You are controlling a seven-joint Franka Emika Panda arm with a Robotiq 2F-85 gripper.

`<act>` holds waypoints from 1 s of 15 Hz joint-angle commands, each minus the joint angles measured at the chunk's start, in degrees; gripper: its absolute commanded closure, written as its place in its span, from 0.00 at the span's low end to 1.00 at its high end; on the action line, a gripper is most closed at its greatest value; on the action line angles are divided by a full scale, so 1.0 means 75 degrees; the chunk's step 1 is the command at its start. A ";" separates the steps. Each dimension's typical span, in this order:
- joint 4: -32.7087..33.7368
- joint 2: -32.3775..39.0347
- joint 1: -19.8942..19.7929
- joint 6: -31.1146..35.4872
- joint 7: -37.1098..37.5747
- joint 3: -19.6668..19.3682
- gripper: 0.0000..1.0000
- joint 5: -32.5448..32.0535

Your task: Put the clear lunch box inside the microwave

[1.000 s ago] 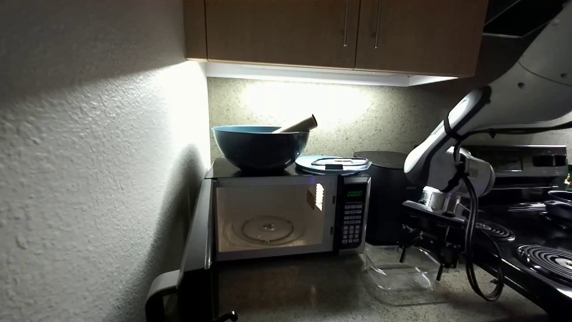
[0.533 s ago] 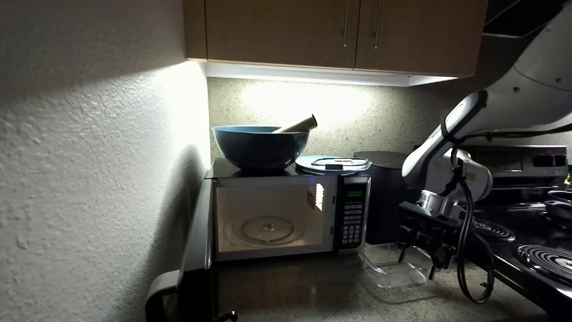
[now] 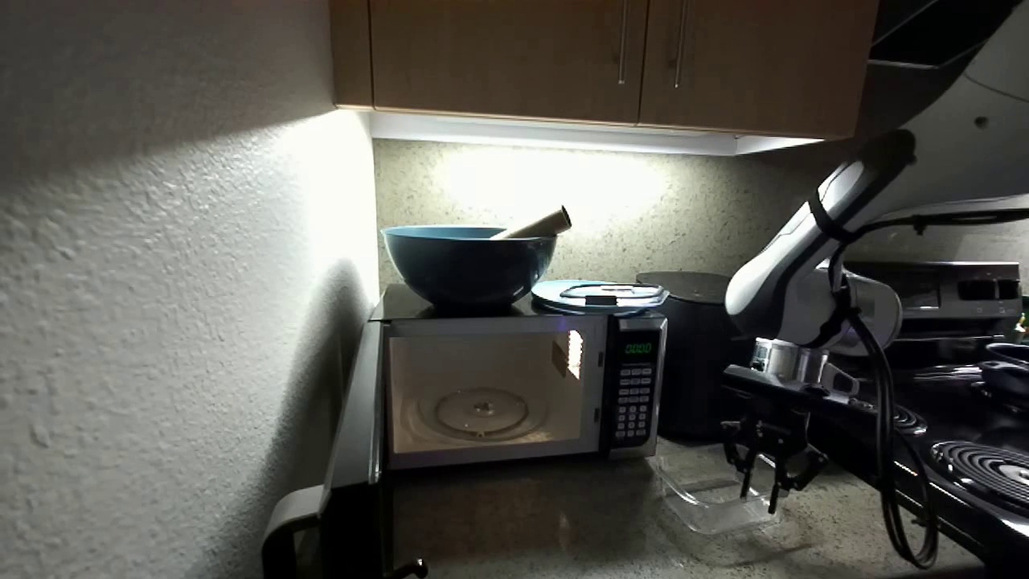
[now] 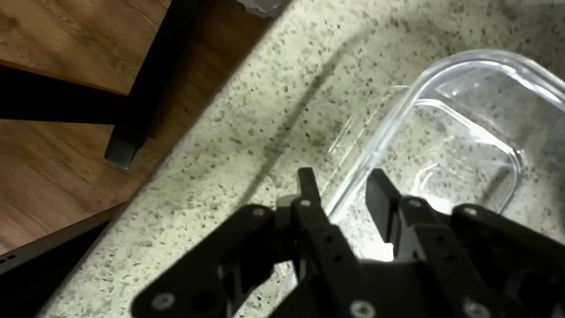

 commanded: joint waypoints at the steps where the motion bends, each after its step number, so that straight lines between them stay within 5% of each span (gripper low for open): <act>1: -0.1185 -0.1274 0.0208 0.0048 0.0109 0.0013 0.96 -0.0622; 4: -0.1497 -0.1735 0.0195 -0.0176 0.0191 0.0102 1.00 -0.0818; 5: -0.1542 -0.1805 0.0206 -0.0217 0.0399 0.0097 0.72 -0.0942; 6: -0.1172 -0.1350 0.0101 -0.0106 0.0047 0.0178 0.99 -0.0681; 7: -0.1254 -0.1469 0.0096 -0.0152 0.0113 0.0183 0.97 -0.0737; 8: -0.1305 -0.1541 0.0093 -0.0166 0.0142 0.0185 0.67 -0.0769; 15: -0.0741 -0.0754 -0.0005 -0.0282 0.0920 0.0030 0.23 -0.0774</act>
